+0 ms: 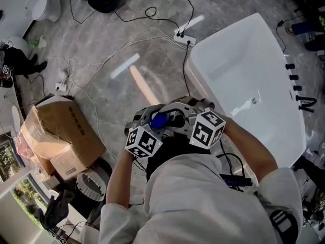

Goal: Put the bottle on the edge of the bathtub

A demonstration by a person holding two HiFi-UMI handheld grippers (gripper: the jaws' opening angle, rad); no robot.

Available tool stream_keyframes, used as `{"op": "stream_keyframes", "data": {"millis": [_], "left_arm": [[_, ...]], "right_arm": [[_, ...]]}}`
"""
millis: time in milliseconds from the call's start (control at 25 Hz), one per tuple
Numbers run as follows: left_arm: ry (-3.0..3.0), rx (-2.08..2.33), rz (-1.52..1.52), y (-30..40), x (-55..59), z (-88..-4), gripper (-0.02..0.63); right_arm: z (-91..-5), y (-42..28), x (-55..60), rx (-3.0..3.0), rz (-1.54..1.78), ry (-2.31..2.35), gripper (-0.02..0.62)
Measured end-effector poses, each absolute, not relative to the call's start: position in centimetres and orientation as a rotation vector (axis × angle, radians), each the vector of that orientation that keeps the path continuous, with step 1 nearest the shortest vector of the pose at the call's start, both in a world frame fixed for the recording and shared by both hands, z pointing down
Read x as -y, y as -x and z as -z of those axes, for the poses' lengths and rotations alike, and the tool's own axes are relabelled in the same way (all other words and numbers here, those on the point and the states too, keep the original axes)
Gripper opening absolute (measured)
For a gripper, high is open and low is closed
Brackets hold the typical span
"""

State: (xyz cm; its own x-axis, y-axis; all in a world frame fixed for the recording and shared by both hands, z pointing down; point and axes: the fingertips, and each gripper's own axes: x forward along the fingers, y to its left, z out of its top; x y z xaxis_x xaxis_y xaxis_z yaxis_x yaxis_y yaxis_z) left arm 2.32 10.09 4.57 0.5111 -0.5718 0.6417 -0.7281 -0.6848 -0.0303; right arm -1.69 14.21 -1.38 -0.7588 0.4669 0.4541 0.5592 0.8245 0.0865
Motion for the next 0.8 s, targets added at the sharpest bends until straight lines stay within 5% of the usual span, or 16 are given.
{"op": "stream_keyframes", "data": {"millis": [800], "left_arm": [[-2.544,1.066,-0.786,0.0,-8.8,-9.4,0.170]], "right_arm": [[-3.5,3.8,-11.8,2.681,0.082,0.533,0.150]]}}
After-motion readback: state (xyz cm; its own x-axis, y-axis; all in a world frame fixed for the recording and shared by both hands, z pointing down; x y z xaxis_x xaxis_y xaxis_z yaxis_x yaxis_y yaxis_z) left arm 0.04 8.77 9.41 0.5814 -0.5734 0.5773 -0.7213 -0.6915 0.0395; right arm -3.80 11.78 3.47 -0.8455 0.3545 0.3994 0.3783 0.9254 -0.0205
